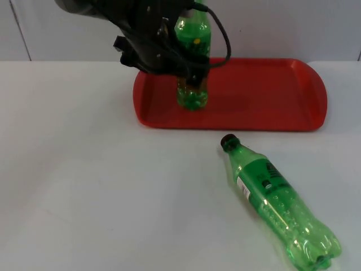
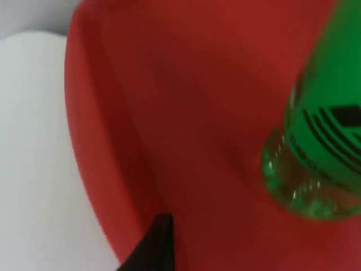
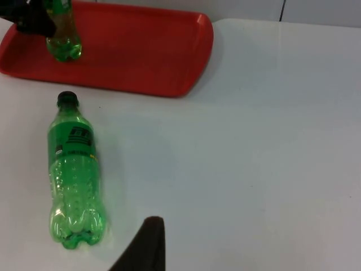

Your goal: Place the bottle upright on the tray.

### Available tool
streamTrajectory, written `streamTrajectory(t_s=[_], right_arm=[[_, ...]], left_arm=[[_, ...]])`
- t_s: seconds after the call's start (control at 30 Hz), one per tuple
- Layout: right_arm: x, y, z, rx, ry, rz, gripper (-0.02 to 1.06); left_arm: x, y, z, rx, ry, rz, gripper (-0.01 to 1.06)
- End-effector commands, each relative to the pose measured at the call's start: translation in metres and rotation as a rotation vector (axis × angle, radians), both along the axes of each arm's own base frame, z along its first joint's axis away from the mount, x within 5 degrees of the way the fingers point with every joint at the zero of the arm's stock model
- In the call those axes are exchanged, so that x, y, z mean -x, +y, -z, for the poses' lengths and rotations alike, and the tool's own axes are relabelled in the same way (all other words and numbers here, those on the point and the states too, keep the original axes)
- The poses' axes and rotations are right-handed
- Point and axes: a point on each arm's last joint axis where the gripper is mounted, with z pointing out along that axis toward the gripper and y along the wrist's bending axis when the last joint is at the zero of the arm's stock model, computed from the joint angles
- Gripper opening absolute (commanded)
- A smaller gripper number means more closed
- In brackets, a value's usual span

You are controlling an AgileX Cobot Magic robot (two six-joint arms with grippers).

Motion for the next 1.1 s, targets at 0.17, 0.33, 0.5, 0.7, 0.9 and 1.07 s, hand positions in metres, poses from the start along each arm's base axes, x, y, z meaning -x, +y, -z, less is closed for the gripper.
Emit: streamTrajectory(t_s=[0.17, 0.33, 0.5, 0.7, 0.9, 1.07], right_arm=[[-0.001, 0.000, 0.001, 0.008, -0.005, 0.004, 1.05], [-0.001, 0.000, 0.001, 0.008, -0.005, 0.004, 1.05], [-0.001, 0.000, 0.001, 0.008, -0.005, 0.004, 1.05], [-0.001, 0.000, 0.001, 0.008, -0.005, 0.004, 1.05], [-0.001, 0.000, 0.001, 0.008, -0.005, 0.004, 1.05], [-0.001, 0.000, 0.001, 0.008, -0.005, 0.004, 1.05]], left_arm=[[0.010, 0.006, -0.031, -0.037, 0.052, 0.003, 1.01], [0.018, 0.009, -0.043, -0.054, 0.108, 0.014, 1.01], [0.027, 0.010, -0.057, -0.055, 0.155, 0.035, 1.01], [0.035, 0.013, -0.079, -0.039, 0.165, 0.028, 1.01], [0.048, 0.019, -0.109, -0.028, 0.156, 0.025, 1.01], [0.075, 0.030, -0.120, 0.027, 0.107, 0.007, 1.01]])
